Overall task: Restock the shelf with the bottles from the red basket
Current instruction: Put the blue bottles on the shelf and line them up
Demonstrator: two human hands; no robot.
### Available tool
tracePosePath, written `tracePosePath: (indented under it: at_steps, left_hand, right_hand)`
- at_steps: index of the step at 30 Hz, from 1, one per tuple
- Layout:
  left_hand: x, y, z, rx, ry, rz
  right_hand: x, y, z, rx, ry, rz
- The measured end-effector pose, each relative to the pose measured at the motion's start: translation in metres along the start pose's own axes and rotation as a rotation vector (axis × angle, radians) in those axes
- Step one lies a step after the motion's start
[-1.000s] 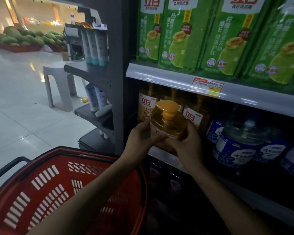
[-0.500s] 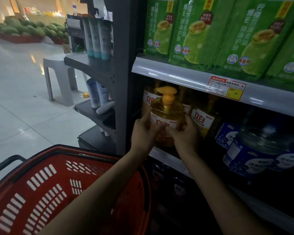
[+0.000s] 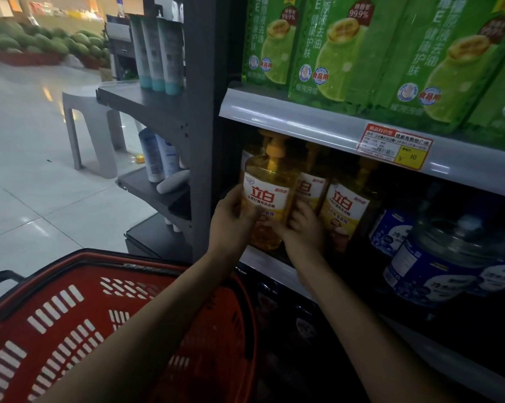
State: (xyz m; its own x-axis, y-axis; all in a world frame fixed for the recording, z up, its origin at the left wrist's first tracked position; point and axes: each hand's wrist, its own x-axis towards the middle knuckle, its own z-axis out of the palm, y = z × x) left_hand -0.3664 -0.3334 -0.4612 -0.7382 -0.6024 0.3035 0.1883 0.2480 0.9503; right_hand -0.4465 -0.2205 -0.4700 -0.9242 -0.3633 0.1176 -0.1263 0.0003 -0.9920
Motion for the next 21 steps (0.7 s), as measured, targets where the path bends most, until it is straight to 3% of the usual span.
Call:
tracePosePath:
  at_steps: [4, 7, 12, 21]
  left_hand:
    - [0.003, -0.004, -0.006, 0.001, 0.016, -0.094]
    - [0.000, -0.009, -0.006, -0.097, 0.012, -0.258]
    - [0.002, -0.011, -0.007, -0.223, 0.068, -0.387]
    - [0.000, -0.011, 0.001, -0.269, 0.062, -0.364]
  right_hand:
    - [0.000, 0.003, 0.009, 0.048, -0.036, 0.049]
    - [-0.001, 0.005, 0.018, 0.039, -0.087, 0.082]
    - [-0.007, 0.008, 0.019, 0.030, -0.185, 0.141]
    - [-0.005, 0.006, 0.028, 0.072, -0.176, 0.275]
